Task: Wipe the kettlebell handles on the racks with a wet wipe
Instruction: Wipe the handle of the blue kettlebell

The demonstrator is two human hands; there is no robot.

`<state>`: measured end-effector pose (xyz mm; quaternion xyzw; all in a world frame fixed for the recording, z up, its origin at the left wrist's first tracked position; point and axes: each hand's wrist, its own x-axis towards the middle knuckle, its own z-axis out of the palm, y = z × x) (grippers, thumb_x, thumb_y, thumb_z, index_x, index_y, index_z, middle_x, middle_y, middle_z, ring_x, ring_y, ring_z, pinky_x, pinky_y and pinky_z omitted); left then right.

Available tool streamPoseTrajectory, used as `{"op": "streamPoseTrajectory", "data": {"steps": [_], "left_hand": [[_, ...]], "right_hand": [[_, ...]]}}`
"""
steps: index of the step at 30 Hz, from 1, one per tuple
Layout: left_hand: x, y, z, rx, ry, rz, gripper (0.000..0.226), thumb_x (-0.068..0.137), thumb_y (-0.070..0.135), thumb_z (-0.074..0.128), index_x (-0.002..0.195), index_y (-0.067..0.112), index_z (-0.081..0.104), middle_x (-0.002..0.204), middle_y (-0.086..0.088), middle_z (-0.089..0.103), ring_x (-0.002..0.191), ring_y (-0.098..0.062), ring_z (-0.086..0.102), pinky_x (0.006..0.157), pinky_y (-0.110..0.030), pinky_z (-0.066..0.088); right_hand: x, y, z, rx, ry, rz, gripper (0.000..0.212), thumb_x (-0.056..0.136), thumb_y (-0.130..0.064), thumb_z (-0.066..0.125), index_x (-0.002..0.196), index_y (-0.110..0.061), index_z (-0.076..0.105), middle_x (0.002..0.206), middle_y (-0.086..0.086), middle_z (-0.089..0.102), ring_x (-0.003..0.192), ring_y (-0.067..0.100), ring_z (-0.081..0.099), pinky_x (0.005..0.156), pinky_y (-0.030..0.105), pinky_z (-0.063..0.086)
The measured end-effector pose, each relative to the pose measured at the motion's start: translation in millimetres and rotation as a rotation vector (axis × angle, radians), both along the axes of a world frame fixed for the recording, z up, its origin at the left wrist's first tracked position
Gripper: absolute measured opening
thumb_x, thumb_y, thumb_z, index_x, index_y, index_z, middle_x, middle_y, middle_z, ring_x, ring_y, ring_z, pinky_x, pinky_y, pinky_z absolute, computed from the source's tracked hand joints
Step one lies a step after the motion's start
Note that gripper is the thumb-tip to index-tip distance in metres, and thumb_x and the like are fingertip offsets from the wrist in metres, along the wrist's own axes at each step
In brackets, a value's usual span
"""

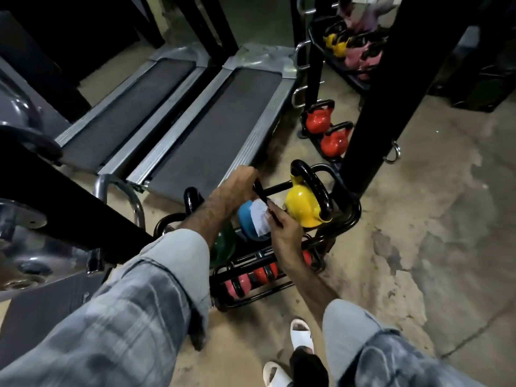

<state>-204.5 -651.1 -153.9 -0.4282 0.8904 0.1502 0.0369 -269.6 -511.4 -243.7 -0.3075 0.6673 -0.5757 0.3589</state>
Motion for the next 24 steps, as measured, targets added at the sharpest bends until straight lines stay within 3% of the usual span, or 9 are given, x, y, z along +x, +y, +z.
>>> {"op": "streamPoseTrajectory", "data": {"steps": [3,8,12,15,19,21,24], "left_hand": [[-0.4,-4.9,7.0,0.021,0.006,-0.023,0.030,0.061,0.021,0.082,0.090,0.017,0.075,0.086,-0.007,0.072,0.082,-0.025,0.065,0.070,-0.030,0.052],[1.1,-7.5,10.1,0.047,0.029,-0.008,0.035,0.059,0.014,0.085,0.092,0.020,0.076,0.087,-0.003,0.074,0.084,-0.020,0.066,0.075,-0.027,0.052],[0.9,-8.0,12.7,0.054,0.026,0.009,0.033,0.059,0.015,0.084,0.091,0.021,0.076,0.088,-0.001,0.073,0.085,-0.018,0.065,0.074,-0.025,0.049],[2.5,-12.5,11.5,0.062,0.050,0.017,0.029,0.062,0.015,0.082,0.089,0.021,0.076,0.087,0.002,0.074,0.086,-0.017,0.066,0.074,-0.024,0.049],[3.8,-12.4,8.9,0.039,0.095,0.043,0.027,0.066,0.011,0.076,0.091,0.023,0.076,0.090,0.003,0.074,0.088,-0.017,0.067,0.075,-0.022,0.048],[3.2,-12.2,6.6,0.047,0.092,0.052,0.029,0.064,0.011,0.077,0.089,0.026,0.076,0.090,0.006,0.074,0.089,-0.016,0.066,0.074,-0.022,0.048],[1.5,-13.3,4.2,0.081,0.064,0.092,0.034,0.058,0.010,0.082,0.087,0.028,0.076,0.088,0.005,0.074,0.085,-0.015,0.066,0.072,-0.022,0.050]], "right_hand": [[-2.5,5.8,-2.1,0.023,-0.050,-0.008,0.033,0.092,-0.031,0.064,0.122,-0.019,0.067,0.102,-0.009,0.071,0.090,-0.009,0.062,0.073,0.003,0.043],[6.8,44.1,-17.9,0.085,0.000,-0.047,0.031,0.091,-0.027,0.064,0.119,-0.014,0.069,0.105,-0.007,0.071,0.086,-0.024,0.057,0.071,-0.002,0.039],[5.6,11.0,-7.2,0.081,0.073,-0.010,0.036,0.096,-0.035,0.057,0.124,-0.014,0.065,0.111,-0.001,0.071,0.096,-0.003,0.061,0.072,0.000,0.040],[-3.7,-25.4,2.8,0.083,0.139,0.035,0.036,0.099,-0.034,0.051,0.124,-0.013,0.065,0.116,0.007,0.070,0.105,0.017,0.063,0.082,0.017,0.046],[-13.0,-46.2,10.5,0.104,0.128,0.082,0.037,0.100,-0.036,0.048,0.128,-0.017,0.062,0.124,0.005,0.066,0.114,0.020,0.060,0.091,0.025,0.046],[-9.9,-30.6,6.1,0.100,0.144,0.081,0.038,0.100,-0.037,0.048,0.132,-0.020,0.060,0.126,0.004,0.065,0.116,0.019,0.060,0.091,0.023,0.045],[2.7,13.7,-5.1,0.088,0.224,0.048,0.039,0.098,-0.039,0.049,0.135,-0.027,0.055,0.123,0.001,0.068,0.108,0.012,0.062,0.079,0.010,0.041]]}}
